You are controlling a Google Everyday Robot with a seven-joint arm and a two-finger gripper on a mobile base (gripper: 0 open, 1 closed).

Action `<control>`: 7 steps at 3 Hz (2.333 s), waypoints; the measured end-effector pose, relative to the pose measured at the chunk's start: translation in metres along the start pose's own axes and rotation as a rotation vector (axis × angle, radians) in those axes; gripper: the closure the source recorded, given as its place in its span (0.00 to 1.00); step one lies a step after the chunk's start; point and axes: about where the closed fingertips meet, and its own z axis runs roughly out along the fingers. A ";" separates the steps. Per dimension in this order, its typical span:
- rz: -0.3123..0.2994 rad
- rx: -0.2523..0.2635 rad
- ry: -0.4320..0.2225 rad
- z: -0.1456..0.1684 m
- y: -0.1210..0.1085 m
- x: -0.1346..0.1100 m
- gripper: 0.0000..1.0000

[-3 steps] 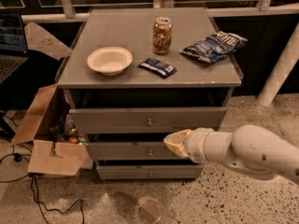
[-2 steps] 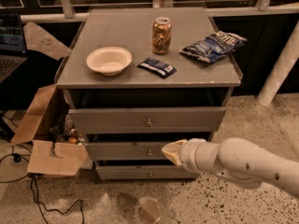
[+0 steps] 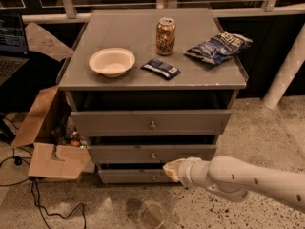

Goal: Open bottom drawer

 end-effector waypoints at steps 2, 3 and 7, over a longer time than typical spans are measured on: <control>0.117 0.005 0.103 0.044 -0.016 0.060 1.00; 0.117 0.005 0.103 0.044 -0.016 0.060 1.00; 0.021 -0.038 0.157 0.120 -0.066 0.100 1.00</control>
Offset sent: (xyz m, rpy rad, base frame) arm 0.0013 -0.0240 -0.1019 -0.0190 0.1995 -0.1138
